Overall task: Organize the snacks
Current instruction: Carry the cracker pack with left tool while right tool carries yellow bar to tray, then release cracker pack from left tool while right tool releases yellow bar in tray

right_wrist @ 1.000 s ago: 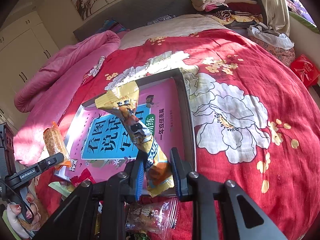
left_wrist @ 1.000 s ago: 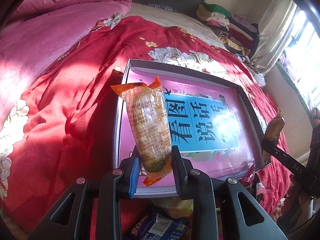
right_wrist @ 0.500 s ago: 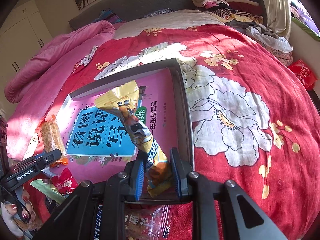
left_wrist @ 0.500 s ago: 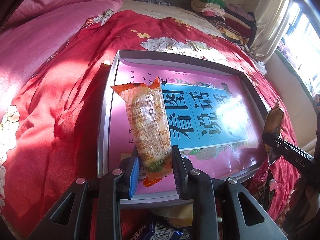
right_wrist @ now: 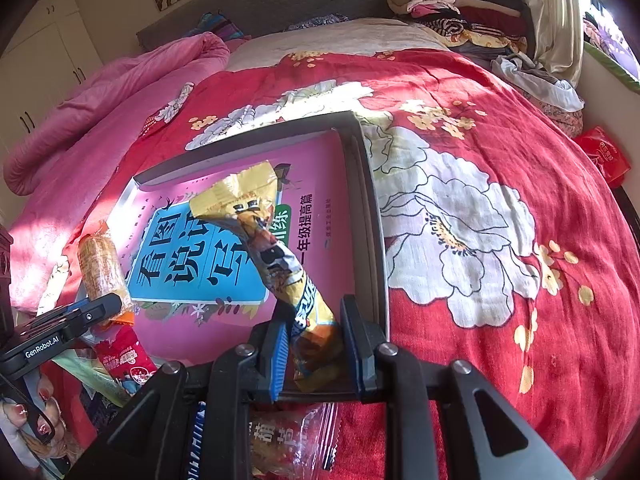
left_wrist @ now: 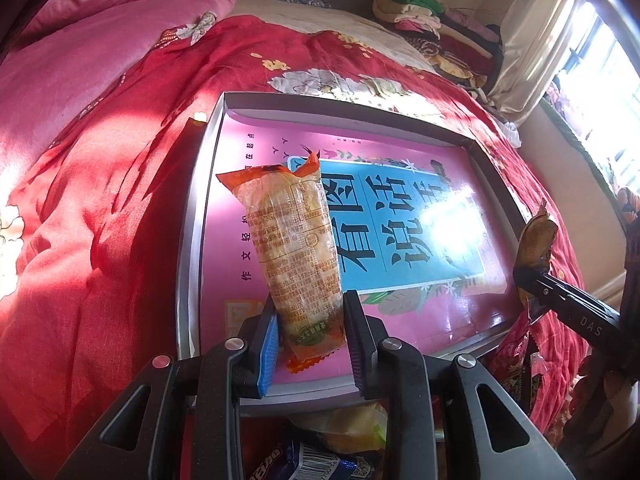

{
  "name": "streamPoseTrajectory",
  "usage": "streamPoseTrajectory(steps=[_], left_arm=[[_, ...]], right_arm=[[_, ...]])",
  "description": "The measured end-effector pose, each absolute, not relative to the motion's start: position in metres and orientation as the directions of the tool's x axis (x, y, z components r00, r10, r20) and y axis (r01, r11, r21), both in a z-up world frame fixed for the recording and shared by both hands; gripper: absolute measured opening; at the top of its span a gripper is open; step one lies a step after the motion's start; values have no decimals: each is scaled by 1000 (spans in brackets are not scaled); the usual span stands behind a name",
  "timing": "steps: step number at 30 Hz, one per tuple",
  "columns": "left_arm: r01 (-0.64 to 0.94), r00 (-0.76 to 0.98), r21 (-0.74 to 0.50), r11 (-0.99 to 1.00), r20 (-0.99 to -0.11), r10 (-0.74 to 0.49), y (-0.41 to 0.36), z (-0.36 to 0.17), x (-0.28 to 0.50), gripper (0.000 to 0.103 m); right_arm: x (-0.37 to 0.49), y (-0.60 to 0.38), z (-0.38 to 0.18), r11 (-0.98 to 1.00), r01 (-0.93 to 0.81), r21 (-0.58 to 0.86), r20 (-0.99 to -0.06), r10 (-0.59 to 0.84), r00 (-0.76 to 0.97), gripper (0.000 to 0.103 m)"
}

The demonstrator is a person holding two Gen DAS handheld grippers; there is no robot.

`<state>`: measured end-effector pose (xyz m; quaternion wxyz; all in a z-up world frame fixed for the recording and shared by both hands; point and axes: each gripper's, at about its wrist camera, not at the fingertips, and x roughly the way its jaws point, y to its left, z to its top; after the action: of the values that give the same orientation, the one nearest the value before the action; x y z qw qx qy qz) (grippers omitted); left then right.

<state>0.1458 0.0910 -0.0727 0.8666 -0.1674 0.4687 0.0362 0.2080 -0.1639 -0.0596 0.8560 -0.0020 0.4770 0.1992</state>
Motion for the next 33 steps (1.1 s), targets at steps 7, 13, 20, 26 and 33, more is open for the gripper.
streamPoseTrajectory(steps=[7,13,20,26,33], left_arm=[[-216,555,-255,942,-826,-97,90,-72,146,31],[-215,556,-259,941,-825,-100,90,-69,144,31],[-216,567,-266,940,-818,-101,92,-65,142,31],[-220,578,-271,937,-810,-99,95,-60,138,31],[-228,624,-291,929,-776,-90,101,-46,129,47]], right_arm=[[207,-164,-59,921,-342,184,-817,337,468,26],[207,-164,-58,921,-341,190,-814,342,469,28],[206,-164,-54,917,-347,197,-802,354,482,34],[202,-167,-47,912,-352,209,-778,373,506,42],[197,-171,-41,908,-355,224,-752,392,530,44]])
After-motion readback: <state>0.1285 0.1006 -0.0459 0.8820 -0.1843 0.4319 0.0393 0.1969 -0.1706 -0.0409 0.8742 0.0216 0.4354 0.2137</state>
